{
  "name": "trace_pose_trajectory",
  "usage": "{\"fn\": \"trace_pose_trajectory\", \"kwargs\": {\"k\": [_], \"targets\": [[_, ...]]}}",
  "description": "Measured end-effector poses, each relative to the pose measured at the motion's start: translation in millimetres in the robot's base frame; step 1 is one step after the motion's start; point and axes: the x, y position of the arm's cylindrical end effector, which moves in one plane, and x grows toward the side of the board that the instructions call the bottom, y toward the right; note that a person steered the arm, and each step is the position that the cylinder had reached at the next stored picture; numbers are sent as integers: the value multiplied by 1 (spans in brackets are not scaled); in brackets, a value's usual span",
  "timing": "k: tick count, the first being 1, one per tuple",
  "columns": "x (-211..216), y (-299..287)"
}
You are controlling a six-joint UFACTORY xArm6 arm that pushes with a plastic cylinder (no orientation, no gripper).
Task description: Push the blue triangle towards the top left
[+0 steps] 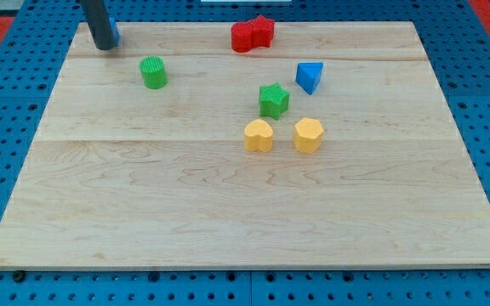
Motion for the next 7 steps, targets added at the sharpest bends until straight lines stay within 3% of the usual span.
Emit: {"fn": "trace_pose_trajectory", "kwargs": {"k": [3, 5, 6, 7], "targets": [[-6, -2], [51, 148], [60, 224], [41, 272]]}}
